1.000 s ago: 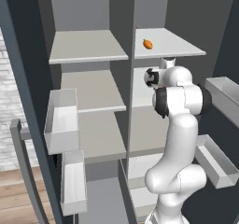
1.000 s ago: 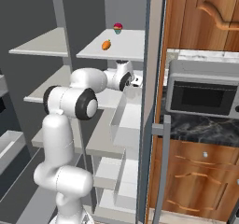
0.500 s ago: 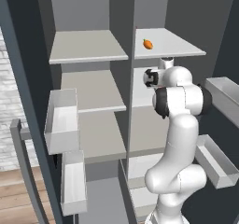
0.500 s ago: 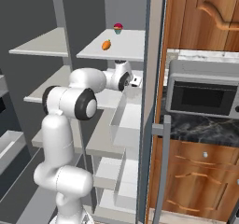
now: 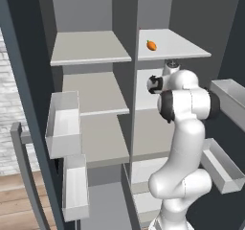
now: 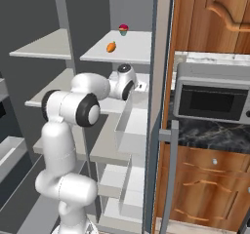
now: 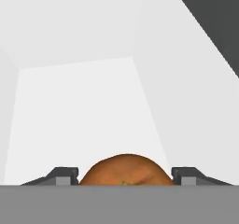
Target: Take the carrot and tangerine from the fridge shelf and place them in the freezer drawer to begin freezing them.
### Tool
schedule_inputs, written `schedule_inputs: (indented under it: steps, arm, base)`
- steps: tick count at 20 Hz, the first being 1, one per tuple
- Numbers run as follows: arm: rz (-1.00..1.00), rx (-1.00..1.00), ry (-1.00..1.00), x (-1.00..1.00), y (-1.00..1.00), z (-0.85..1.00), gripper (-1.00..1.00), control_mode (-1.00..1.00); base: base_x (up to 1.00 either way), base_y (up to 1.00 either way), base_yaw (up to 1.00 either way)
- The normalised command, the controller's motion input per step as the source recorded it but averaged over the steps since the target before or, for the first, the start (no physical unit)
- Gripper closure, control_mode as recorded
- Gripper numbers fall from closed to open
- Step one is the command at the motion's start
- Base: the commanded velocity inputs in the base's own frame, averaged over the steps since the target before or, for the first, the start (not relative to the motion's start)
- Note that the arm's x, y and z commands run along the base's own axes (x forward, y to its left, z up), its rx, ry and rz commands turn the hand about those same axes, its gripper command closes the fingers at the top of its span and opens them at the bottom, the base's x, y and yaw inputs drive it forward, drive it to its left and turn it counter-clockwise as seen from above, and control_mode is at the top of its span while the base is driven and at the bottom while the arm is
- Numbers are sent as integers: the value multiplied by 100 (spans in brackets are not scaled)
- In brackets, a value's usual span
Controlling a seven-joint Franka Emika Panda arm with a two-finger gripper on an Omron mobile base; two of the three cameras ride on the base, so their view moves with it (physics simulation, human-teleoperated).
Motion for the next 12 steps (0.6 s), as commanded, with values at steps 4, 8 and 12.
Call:
schedule_inputs:
  steps: [4,8,12]
  arm:
    - [0,0,-25,-11,26,-65,100,-100]
    - [0,0,-5,-49,34,-4,100,-100]
    - [-2,0,0,-98,23,4,100,-100]
  base:
    - [0,0,0]
    - [0,0,0]
    - [0,0,0]
